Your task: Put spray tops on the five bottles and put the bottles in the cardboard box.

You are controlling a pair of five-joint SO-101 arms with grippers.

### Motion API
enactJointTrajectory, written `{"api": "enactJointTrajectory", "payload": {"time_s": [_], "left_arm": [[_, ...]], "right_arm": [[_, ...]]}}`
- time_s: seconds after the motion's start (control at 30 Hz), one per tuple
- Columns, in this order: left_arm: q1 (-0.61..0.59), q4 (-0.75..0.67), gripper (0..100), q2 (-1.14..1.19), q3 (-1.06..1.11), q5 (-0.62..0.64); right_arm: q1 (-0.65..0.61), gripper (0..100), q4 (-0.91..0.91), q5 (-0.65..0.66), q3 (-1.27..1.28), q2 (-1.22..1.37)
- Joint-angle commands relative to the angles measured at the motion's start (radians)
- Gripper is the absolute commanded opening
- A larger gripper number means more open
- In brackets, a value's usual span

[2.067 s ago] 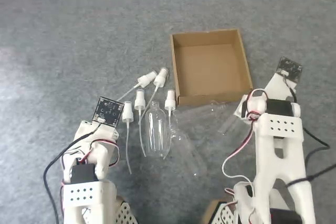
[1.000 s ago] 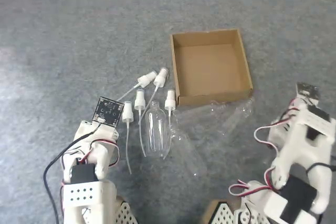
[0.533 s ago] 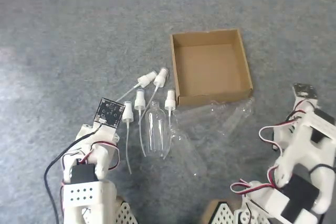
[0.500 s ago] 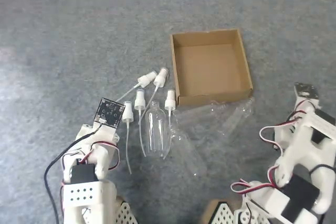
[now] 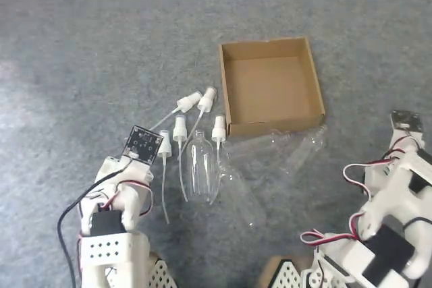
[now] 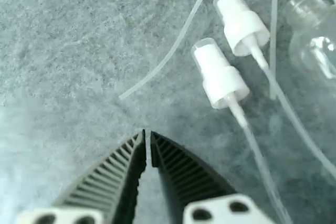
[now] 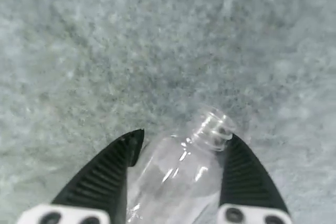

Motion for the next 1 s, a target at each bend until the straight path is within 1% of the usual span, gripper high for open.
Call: {"api": "enactJointTrajectory", "payload": {"time_s": [0.0,0.07,0.13,0.2,0.33,0.43,0.57,0.63,0.7,0.77,0.83,0.97], "left_arm": [[-0.018,0.121,1,-0.003,-0.251,0.038],[-0.018,0.178,1,0.038,-0.392,0.037],[-0.017,0.204,1,0.155,-0.529,0.037],[-0.015,0.230,1,0.348,-0.664,0.037],[0.029,0.336,1,0.792,-0.917,0.048],[0.087,0.371,1,1.039,-1.047,0.110],[0.190,0.292,3,1.215,-1.078,0.196],[0.233,0.244,7,1.266,-1.063,0.273],[0.259,0.196,11,1.300,-1.029,0.307],[0.245,0.155,12,1.312,-1.000,0.324],[0.204,0.115,12,1.312,-0.981,0.354],[0.169,0.049,12,1.321,-0.963,0.373]], "right_arm": [[-0.005,11.7,-0.012,0.107,-0.049,-0.016],[-0.035,11.6,-0.002,0.115,-0.094,-0.010],[-0.070,11.5,-0.002,0.117,-0.130,-0.005],[-0.102,11.5,-0.002,0.132,-0.157,-0.005],[-0.160,11.5,-0.015,0.244,-0.172,-0.005],[-0.199,11.5,-0.018,0.308,-0.166,-0.004],[-0.203,11.5,-0.018,0.336,-0.166,-0.004],[-0.203,11.7,-0.010,0.391,-0.166,-0.004],[-0.200,11.9,-0.010,0.434,-0.164,-0.004],[-0.188,12.0,-0.010,0.460,-0.164,-0.004],[-0.176,12.0,-0.010,0.476,-0.164,-0.004],[-0.156,12.1,-0.008,0.473,-0.153,-0.004]]}}
